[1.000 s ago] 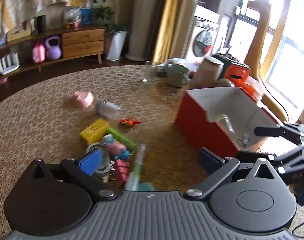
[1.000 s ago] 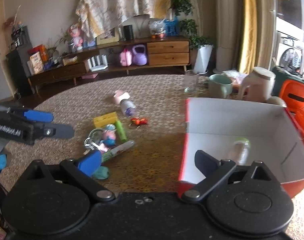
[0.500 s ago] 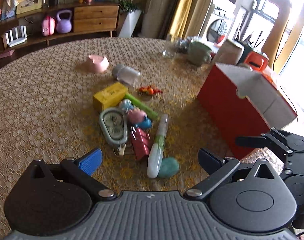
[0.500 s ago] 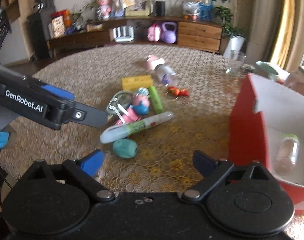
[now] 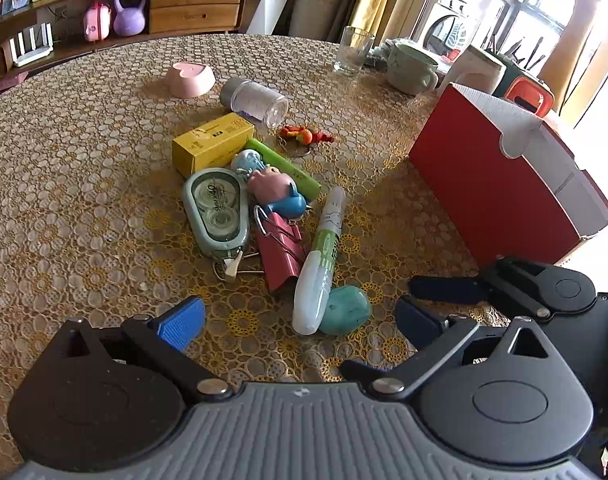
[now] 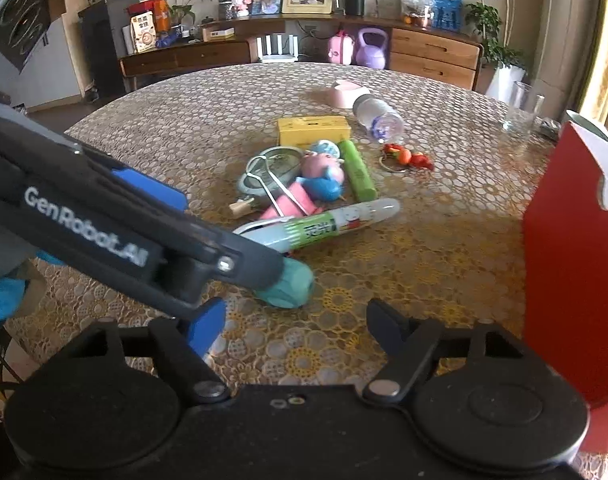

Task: Organize rigid objects
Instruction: 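Grasp white-and-green marker with left gripper while right gripper grasps teal egg toy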

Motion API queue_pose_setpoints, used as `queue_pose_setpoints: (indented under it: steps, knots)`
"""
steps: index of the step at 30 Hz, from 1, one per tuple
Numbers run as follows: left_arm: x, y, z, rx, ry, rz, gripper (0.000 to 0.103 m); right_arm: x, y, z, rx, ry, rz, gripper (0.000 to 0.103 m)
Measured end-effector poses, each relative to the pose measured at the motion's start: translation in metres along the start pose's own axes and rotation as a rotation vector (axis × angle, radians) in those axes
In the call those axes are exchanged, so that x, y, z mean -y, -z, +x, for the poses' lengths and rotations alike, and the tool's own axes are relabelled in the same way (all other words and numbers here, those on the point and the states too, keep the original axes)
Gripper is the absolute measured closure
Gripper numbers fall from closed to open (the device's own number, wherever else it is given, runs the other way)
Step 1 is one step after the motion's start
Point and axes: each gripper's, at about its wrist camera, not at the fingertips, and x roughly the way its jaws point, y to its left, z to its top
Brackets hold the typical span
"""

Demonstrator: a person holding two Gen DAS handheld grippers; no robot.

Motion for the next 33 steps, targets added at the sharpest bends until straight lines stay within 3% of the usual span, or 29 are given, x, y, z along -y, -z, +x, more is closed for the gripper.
queue_pose_setpoints:
  steps: [2,7,9,14,22,27,33]
  knots:
    - [0.001,0.000,0.003,-0.001,0.000,-0.003,0.005,-0.003,0.000,0.003,0.007,-0.004,-0.006,0.030]
    - [0.005,-0.002,0.009,-0.018,0.019,-0.005,0.028,-0.008,-0.004,0.010,0.013,-0.015,-0.015,0.036]
    - [0.005,-0.003,0.010,-0.017,0.026,-0.012,0.042,-0.008,-0.005,0.013,0.015,-0.022,-0.014,0.040]
    - [0.005,-0.006,0.011,-0.012,0.042,-0.034,0.056,-0.010,-0.006,0.016,0.019,-0.027,-0.020,0.044]
    - [0.001,-0.010,0.022,-0.041,0.051,-0.078,0.069,-0.014,-0.009,0.020,0.027,-0.018,-0.032,0.051]
    - [0.003,-0.011,0.022,-0.038,0.047,-0.076,0.082,-0.015,-0.010,0.018,0.030,-0.012,-0.029,0.065]
    - [0.007,-0.011,0.018,-0.041,0.053,-0.075,0.084,-0.017,-0.003,0.010,0.012,0.004,-0.036,0.065]
